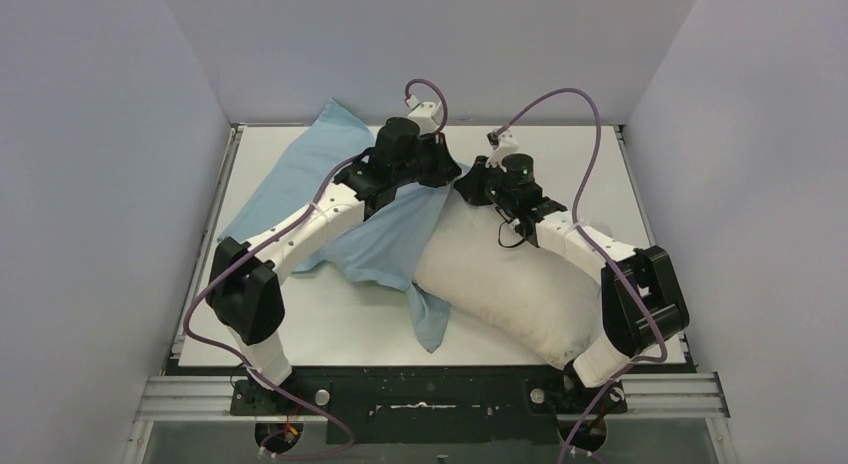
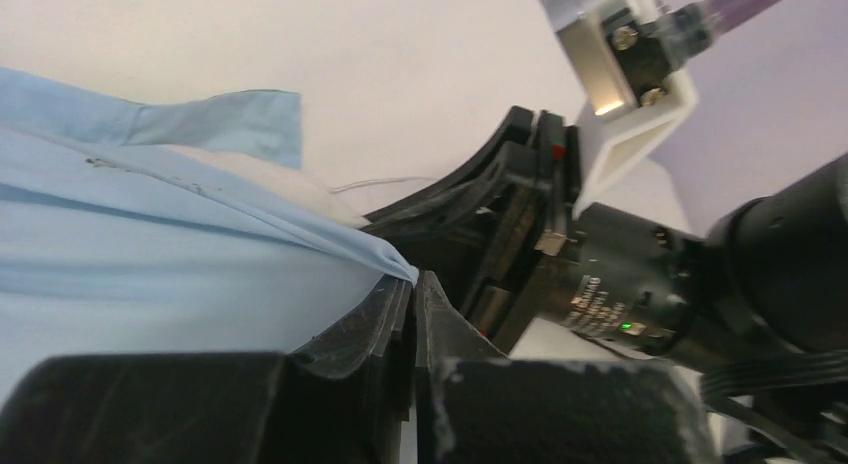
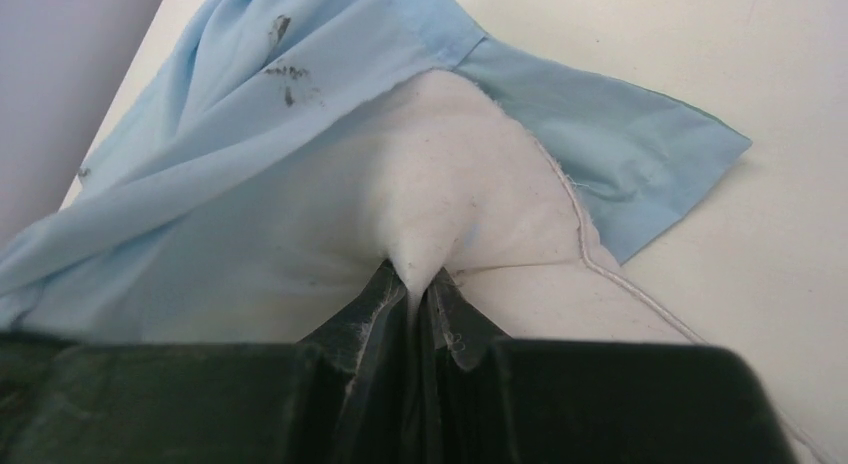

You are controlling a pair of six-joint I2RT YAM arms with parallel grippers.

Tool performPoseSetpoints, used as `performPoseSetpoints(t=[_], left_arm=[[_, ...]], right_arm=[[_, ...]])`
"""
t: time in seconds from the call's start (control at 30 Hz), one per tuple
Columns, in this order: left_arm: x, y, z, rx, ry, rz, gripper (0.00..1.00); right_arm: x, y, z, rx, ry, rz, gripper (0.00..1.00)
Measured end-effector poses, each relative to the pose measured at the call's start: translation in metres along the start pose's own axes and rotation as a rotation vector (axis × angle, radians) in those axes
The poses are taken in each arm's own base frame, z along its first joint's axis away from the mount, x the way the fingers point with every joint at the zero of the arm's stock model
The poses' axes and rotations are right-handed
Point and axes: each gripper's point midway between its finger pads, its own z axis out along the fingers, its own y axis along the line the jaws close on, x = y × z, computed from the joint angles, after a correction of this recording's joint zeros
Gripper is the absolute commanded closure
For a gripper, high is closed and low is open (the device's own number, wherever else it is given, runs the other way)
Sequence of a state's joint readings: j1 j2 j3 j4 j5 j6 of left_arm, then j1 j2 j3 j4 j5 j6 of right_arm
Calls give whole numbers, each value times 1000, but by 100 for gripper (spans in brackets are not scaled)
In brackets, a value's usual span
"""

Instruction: Put the pillow into the pillowcase

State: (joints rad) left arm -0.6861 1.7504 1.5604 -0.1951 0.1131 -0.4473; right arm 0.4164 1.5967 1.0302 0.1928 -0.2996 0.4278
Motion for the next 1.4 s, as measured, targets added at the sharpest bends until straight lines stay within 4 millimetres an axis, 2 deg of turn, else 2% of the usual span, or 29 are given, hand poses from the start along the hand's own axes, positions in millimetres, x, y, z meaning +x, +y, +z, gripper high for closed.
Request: performPoseSetpoints(t=[0.17,0.23,0.3,0.47,0.57,0.7,0.8,0.87,0.97,1.13,1.27,1.4], left_arm=[[-14,-29,2,115,-59,-77,100],[-10,-35,4,135,-69,-81,100],[0,-36,6,132,-61,-79,98],[37,-10,2,60,9,-71,68],[46,-1,-18,11,43,-34,55],[35,-1,-58,-12,21,6,46],[25,0,-87,-20,-16,17,43],[25,10,-102,-36,-27,7,40],[32,37,-118,-78,-18,-43,33],[64,88,-138,-168,26,-168,31],[93,97,-153,-177,71,-229,31],[108,96,-166,-162,74,-265,31]], right_arm=[[-8,-9,3,54,-60,62,100],[-14,-14,7,79,-93,93,99],[-15,-19,11,93,-110,111,88],[-18,-30,14,117,-76,92,54],[-24,-32,6,114,-35,15,39],[-27,-32,-21,125,52,-111,27],[-32,-19,-43,107,91,-214,20],[-31,-5,-57,81,112,-286,16],[-18,24,-75,21,159,-408,9],[16,71,-94,-78,222,-637,2],[56,91,-106,-130,282,-824,0],[95,102,-115,-165,342,-985,0]])
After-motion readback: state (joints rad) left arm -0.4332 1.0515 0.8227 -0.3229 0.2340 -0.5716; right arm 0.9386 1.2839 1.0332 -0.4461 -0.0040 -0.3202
